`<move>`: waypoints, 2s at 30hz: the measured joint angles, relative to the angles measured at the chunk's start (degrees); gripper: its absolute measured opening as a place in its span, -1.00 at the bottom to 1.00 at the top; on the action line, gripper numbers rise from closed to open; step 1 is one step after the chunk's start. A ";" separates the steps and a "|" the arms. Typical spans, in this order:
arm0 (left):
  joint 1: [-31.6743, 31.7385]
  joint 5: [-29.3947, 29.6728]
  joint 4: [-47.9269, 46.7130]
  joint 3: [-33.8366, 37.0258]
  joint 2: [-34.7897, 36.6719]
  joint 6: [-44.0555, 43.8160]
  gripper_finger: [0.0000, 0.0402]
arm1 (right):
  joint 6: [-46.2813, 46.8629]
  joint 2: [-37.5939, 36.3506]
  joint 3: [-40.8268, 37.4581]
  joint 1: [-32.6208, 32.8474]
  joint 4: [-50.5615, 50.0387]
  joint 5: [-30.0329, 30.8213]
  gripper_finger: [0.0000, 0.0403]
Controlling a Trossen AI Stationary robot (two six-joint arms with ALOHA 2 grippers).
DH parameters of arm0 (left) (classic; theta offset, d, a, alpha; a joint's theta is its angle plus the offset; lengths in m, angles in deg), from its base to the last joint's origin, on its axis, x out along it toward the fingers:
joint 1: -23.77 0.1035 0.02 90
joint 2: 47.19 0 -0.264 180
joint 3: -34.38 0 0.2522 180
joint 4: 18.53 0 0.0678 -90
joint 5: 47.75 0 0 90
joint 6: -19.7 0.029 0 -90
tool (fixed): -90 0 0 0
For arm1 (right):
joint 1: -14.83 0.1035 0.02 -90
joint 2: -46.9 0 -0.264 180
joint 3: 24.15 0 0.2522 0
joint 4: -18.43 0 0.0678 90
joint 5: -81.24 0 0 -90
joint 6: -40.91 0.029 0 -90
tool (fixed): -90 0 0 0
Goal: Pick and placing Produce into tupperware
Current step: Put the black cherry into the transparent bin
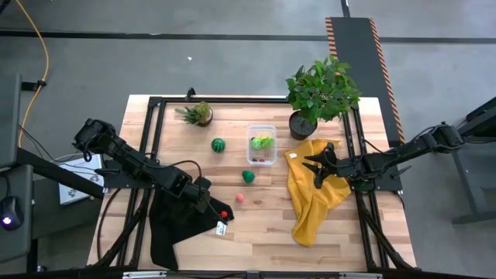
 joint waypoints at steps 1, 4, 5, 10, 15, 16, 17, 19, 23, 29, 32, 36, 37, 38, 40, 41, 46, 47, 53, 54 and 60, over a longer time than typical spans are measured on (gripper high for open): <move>0.00 0.00 0.04 0.00 0.00 0.00 -0.18 | 0.00 0.00 0.00 -0.02 0.00 0.00 -0.43; 0.02 0.00 -0.14 0.00 0.00 0.11 -0.18 | 0.00 0.00 0.00 -0.02 0.00 0.00 -0.43; 0.00 0.00 -0.12 0.00 0.00 0.22 -0.18 | 0.00 -0.01 0.00 0.00 0.00 0.00 -0.43; 0.02 -0.36 -0.29 0.00 0.00 0.61 -0.18 | 0.00 0.00 0.00 0.00 0.00 0.00 -0.43; 0.00 -1.30 -0.29 0.00 0.00 0.63 -0.18 | 0.00 0.00 0.00 0.00 0.00 0.00 -0.43; 0.00 -1.31 -0.29 0.00 0.00 0.63 -0.18 | 0.00 0.00 0.00 -0.02 0.00 0.00 -0.43; 0.00 -1.31 -0.29 0.00 0.00 0.63 -0.18 | 0.00 0.00 0.00 0.00 0.00 0.00 -0.43; 0.02 -1.63 -0.29 0.00 0.00 0.61 -0.18 | 0.00 0.00 0.00 -0.02 0.00 0.00 -0.43; 0.00 -1.97 -0.28 0.00 0.00 0.66 -0.18 | 0.00 0.00 0.01 0.00 0.00 0.00 -0.43; 0.02 -2.43 -0.23 0.00 0.00 1.48 -0.18 | 0.00 0.00 0.00 -0.01 0.00 0.00 -0.43; 0.00 -2.49 -0.06 0.00 0.00 1.71 -0.18 | 0.00 -0.01 0.01 0.00 0.00 0.00 -0.43; 0.00 -1.85 0.22 0.00 -0.02 1.69 -0.18 | 0.00 0.00 0.01 0.00 0.00 0.00 -0.43; 0.00 -1.60 0.19 0.00 -0.02 1.72 -0.18 | 0.00 0.00 0.00 0.00 0.00 0.00 -0.43; 0.01 -1.50 0.20 0.00 -0.02 1.73 -0.18 | 0.00 0.00 0.00 0.00 -0.02 0.00 -0.43; 0.00 -1.49 0.20 0.00 -0.02 1.73 -0.18 | 0.00 0.00 0.00 0.00 -0.01 0.00 -0.43; 0.00 -1.49 0.21 0.00 -0.02 1.73 -0.18 | 0.00 0.00 0.01 -0.01 -0.01 0.00 -0.43; 0.01 -1.29 0.19 0.00 -0.02 1.72 -0.18 | 0.00 0.00 0.02 -0.02 -0.02 0.00 -0.43; 0.00 -1.29 0.19 0.00 -0.02 1.72 -0.19 | 0.00 0.00 0.02 -0.02 0.00 0.00 -0.43; 0.00 -1.43 0.19 0.00 -0.02 1.70 -0.38 | 0.00 0.00 0.00 -0.01 -0.01 0.00 -0.43; 0.00 -1.51 0.19 0.00 -0.02 1.70 -0.41 | 0.00 -0.01 0.00 0.00 -0.02 0.00 -0.43; 0.00 -1.75 0.19 0.00 -0.02 1.70 -0.49 | 0.00 0.00 0.02 -0.01 -0.01 0.00 -0.43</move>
